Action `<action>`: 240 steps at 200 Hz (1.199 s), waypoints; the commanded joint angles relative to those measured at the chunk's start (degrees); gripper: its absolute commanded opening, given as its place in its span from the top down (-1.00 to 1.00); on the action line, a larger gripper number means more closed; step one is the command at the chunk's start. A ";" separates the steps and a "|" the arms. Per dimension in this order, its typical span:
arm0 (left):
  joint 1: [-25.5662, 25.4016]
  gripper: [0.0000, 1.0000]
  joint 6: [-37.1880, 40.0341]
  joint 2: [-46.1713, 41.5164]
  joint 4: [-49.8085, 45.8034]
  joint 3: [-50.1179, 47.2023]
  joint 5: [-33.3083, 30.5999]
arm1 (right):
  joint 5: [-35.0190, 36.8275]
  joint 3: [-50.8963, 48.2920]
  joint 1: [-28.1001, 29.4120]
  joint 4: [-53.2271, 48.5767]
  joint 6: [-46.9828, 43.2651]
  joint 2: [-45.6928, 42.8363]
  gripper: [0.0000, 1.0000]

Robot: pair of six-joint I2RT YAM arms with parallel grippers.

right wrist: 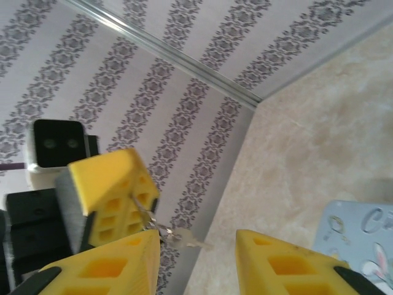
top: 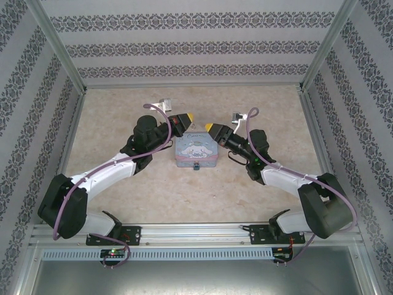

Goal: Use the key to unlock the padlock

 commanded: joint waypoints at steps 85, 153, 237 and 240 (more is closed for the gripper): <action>0.71 1.00 -7.14 1.64 11.94 -1.82 -1.29 | -0.34 6.37 2.93 21.64 8.84 11.30 0.22; 0.73 1.00 -8.32 2.58 12.98 -1.96 -1.10 | -1.67 7.52 4.11 23.71 9.83 13.74 0.28; 0.75 1.00 -8.30 2.78 12.12 -1.46 -0.92 | -3.29 7.41 4.66 23.66 9.76 14.74 0.40; 0.74 1.00 -8.28 2.78 12.07 -1.45 -0.95 | -3.37 7.39 4.70 23.72 9.73 14.73 0.40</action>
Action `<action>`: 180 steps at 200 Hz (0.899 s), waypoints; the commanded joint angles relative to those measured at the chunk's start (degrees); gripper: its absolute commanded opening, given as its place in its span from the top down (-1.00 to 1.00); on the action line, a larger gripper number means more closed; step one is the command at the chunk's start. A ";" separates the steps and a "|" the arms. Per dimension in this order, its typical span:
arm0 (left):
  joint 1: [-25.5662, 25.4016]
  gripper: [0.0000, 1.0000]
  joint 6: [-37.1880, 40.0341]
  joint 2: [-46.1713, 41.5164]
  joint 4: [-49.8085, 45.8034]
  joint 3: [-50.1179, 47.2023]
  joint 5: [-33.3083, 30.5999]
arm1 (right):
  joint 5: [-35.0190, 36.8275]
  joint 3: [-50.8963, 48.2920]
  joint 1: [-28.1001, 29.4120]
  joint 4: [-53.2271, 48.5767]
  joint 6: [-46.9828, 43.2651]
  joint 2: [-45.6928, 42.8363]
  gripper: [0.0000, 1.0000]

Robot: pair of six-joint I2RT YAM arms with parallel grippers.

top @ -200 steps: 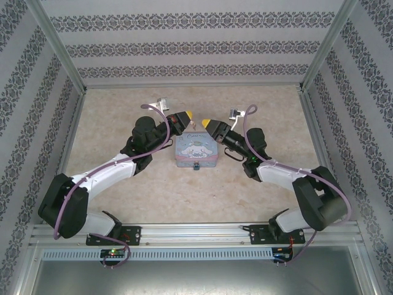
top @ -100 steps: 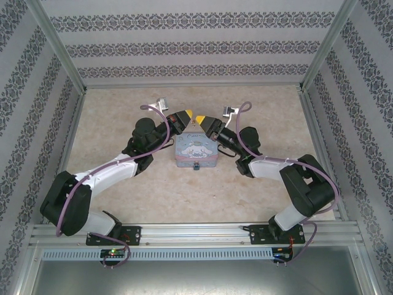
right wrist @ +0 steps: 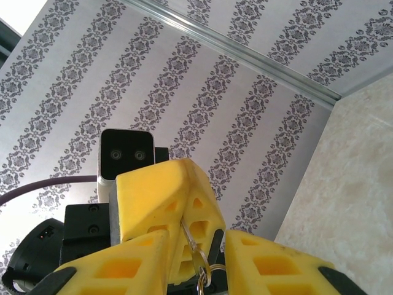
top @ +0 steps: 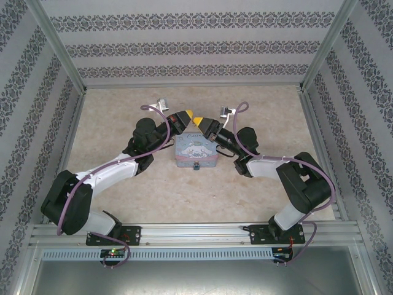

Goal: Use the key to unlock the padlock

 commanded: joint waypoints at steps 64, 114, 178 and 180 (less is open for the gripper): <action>0.58 1.00 -0.45 0.68 2.50 0.71 -0.01 | -2.71 0.80 1.21 3.62 -0.70 0.19 0.43; 0.64 1.00 -0.32 0.59 2.38 0.83 -0.10 | -2.32 0.24 1.12 3.62 -0.81 0.33 0.53; 0.58 1.00 0.03 0.09 2.00 0.93 -0.51 | -2.19 -0.90 0.66 3.61 -0.90 0.41 0.81; 0.63 1.00 0.03 0.14 1.97 0.89 -0.49 | -2.25 -0.91 0.67 3.62 -0.90 0.41 0.83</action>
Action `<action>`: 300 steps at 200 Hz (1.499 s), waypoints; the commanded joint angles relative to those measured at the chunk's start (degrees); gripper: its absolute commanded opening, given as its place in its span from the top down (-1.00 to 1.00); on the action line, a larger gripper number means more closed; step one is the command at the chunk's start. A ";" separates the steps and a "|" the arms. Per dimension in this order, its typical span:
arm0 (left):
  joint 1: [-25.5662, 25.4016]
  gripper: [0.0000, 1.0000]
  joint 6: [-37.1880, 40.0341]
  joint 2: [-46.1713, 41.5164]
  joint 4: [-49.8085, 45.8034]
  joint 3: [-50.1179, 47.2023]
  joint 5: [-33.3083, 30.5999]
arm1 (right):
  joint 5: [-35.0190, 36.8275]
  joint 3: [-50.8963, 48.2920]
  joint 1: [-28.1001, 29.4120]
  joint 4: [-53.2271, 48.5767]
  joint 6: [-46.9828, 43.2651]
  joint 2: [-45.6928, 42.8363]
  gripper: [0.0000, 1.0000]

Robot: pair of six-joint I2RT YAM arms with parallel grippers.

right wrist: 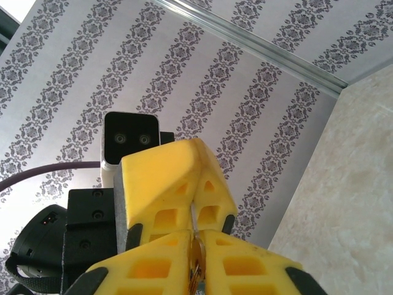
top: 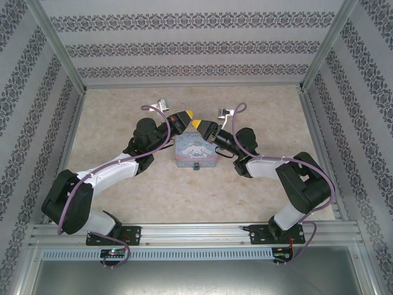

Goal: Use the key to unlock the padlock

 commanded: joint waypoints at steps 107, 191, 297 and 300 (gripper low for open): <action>0.63 1.00 -0.97 -1.18 3.36 -0.74 -1.19 | 2.71 -3.02 -1.52 3.64 0.25 0.13 1.00; 0.63 0.57 2.02 -5.23 -7.89 -0.92 -1.62 | 1.99 -4.60 -2.48 0.05 -0.29 -0.57 1.00; 0.25 -0.97 11.37 -17.43 -30.84 -12.93 2.66 | 5.79 -8.05 -6.84 -35.21 -14.15 -11.01 1.00; 0.03 -0.97 11.40 -17.28 -30.33 -13.51 2.95 | 6.05 -7.89 -6.82 -36.68 -14.87 -11.40 1.00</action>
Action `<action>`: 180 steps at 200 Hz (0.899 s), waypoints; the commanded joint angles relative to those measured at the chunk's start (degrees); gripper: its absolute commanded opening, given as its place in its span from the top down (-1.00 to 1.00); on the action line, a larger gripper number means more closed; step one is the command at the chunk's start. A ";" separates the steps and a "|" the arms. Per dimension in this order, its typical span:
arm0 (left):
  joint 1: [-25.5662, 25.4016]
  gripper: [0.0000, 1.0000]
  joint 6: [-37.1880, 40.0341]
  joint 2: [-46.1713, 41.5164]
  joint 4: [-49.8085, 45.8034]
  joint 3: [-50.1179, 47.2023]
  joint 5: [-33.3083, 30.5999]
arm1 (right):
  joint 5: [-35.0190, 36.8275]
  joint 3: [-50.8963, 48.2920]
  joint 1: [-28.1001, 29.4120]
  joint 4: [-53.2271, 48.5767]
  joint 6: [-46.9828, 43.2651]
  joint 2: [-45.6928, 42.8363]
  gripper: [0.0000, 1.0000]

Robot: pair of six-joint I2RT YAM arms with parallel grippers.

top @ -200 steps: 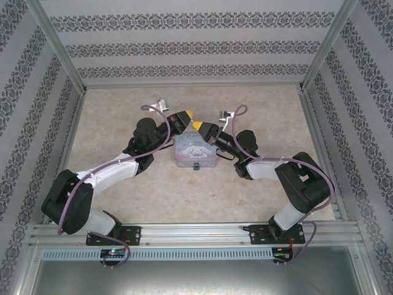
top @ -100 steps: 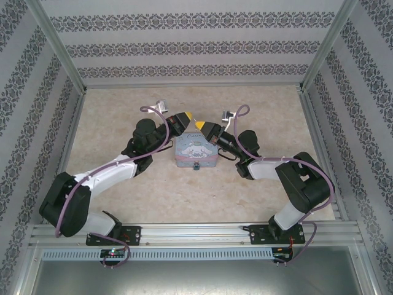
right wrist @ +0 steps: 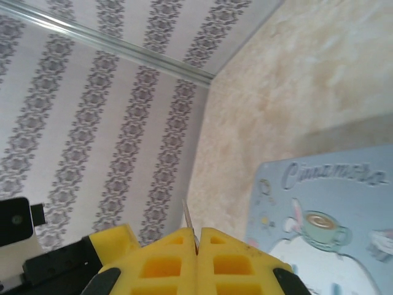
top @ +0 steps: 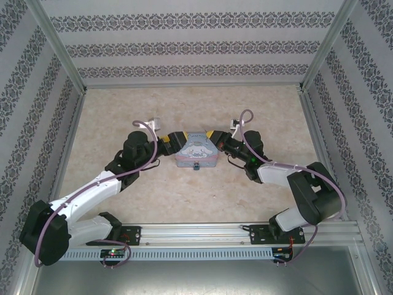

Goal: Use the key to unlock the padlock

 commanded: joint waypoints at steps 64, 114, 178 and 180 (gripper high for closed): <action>-6.13 -0.96 8.41 5.75 -1.34 -8.02 4.01 | 4.83 0.42 -0.74 -22.68 -12.13 -7.07 1.00; -7.94 -0.87 11.69 9.74 0.16 -8.13 4.57 | 5.24 -0.19 -0.76 -19.59 -11.37 -4.45 1.00; -9.25 -0.66 12.93 18.56 8.44 -8.52 5.18 | 3.59 1.37 -0.76 -18.08 -11.87 0.35 1.00; -9.26 -0.65 12.96 19.06 8.56 -8.34 5.20 | 3.58 1.49 -0.76 -18.07 -11.93 0.51 1.00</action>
